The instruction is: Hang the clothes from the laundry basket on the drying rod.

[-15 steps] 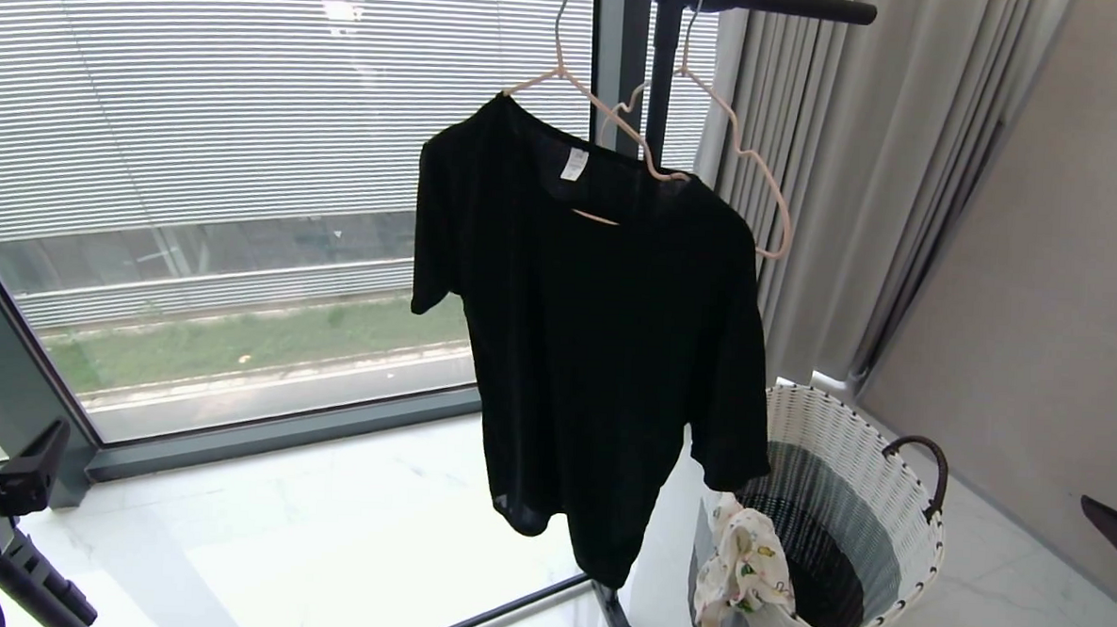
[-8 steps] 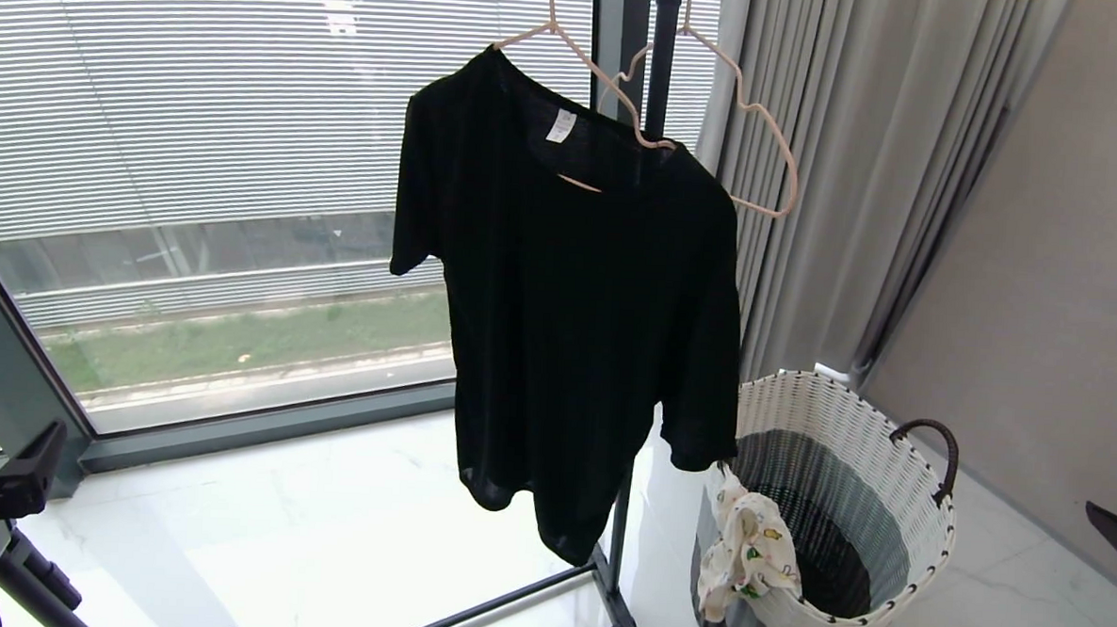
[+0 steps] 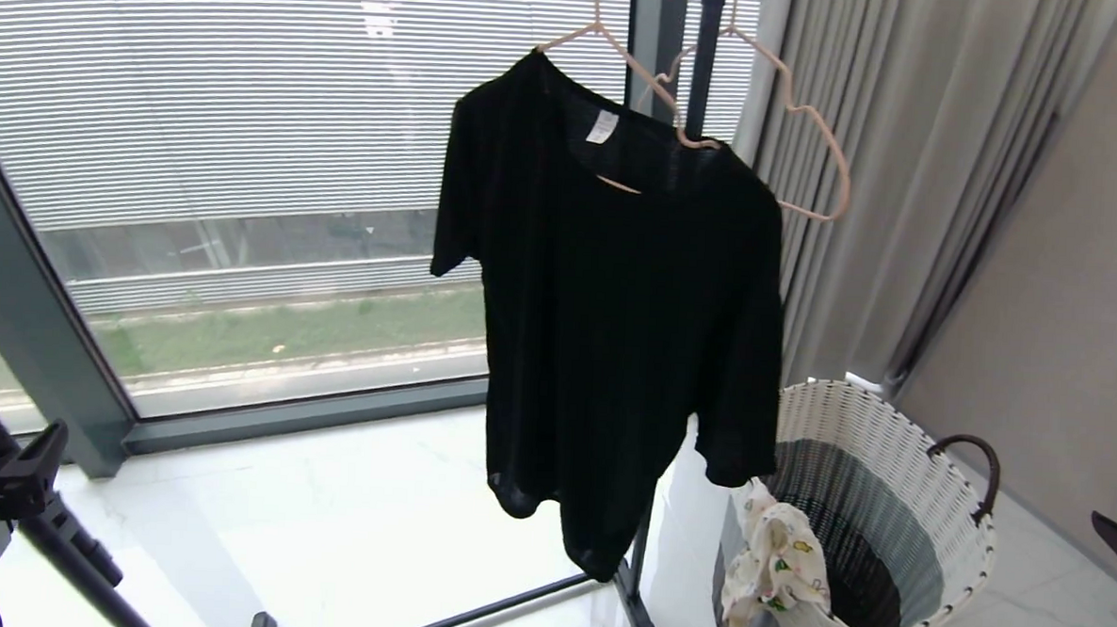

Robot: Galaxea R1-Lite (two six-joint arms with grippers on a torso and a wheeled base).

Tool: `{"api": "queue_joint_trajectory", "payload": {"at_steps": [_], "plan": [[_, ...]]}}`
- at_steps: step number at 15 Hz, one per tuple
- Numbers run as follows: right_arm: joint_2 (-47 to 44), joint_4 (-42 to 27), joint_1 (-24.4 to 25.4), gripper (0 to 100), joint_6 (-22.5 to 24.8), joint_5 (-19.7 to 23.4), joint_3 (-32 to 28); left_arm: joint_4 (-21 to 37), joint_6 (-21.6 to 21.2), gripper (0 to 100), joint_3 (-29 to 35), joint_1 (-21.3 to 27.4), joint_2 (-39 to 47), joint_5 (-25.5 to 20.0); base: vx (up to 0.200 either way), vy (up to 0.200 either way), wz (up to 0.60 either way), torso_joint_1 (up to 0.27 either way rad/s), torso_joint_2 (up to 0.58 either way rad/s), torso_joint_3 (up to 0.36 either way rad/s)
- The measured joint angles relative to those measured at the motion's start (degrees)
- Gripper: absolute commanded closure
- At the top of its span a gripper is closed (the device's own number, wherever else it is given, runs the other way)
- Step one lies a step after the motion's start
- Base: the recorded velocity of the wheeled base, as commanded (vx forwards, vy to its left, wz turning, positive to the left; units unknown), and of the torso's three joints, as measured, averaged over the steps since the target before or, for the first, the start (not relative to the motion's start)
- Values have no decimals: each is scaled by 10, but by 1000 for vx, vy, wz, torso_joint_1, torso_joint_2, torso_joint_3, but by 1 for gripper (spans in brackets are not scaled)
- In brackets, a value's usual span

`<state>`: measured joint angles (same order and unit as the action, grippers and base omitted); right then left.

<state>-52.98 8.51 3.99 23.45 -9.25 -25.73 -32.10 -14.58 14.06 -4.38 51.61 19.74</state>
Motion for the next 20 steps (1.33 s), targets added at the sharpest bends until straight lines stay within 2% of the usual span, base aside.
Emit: {"api": "queue_joint_trajectory", "payload": {"at_steps": [1,10,13,17,20], "plan": [[0,1,0,0,0,0,0,0,0,0,0,0,0,0,0,0,600,2,12,2],[0,0,0,0,-1,16,3,0,0,0,0,0,0,0,0,0,0,0,0,0],[1,-1,0,0,0,19,36,0,0,0,-1,0,0,0,-200,0,0,4,1,-2],[-11,-1,0,0,12,67,56,1,0,0,-7,0,0,0,-50,0,0,2,-1,-1],[-43,0,0,0,19,73,55,1,0,0,-8,0,-1,0,0,0,0,0,0,0]]}}
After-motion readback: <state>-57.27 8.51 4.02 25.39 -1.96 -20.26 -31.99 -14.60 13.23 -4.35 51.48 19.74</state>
